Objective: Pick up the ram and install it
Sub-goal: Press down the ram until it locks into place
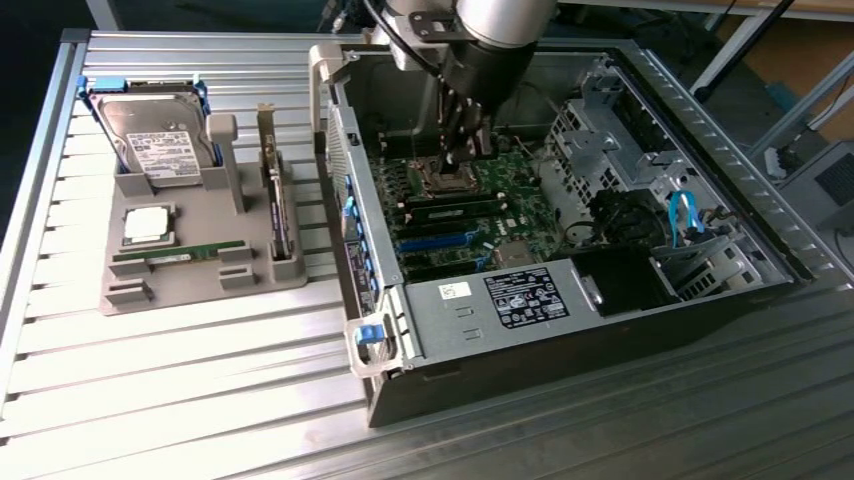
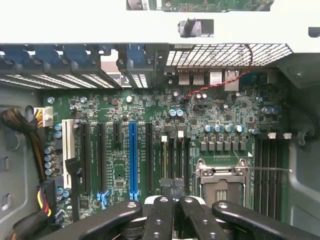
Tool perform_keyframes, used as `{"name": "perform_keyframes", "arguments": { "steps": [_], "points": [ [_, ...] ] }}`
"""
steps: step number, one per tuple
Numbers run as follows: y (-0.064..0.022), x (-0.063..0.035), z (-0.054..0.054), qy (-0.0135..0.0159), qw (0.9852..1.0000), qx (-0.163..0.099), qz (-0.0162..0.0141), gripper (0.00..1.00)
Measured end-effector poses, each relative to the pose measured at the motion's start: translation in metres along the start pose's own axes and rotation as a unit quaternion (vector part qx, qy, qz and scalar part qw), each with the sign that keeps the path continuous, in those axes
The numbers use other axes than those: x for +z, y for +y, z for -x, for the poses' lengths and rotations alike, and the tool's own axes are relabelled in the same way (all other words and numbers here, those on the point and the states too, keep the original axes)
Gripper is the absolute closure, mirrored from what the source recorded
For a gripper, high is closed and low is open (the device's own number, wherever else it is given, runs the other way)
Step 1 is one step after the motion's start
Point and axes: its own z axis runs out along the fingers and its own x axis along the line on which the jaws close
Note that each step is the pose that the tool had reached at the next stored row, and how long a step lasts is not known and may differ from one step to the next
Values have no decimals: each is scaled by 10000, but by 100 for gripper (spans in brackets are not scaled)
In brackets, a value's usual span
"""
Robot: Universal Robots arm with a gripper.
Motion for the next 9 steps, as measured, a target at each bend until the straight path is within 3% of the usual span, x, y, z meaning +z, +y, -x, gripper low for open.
{"name": "perform_keyframes", "arguments": {
  "steps": [9],
  "points": [
    [1,-212,6,0,10000,0,0,90]
  ]
}}
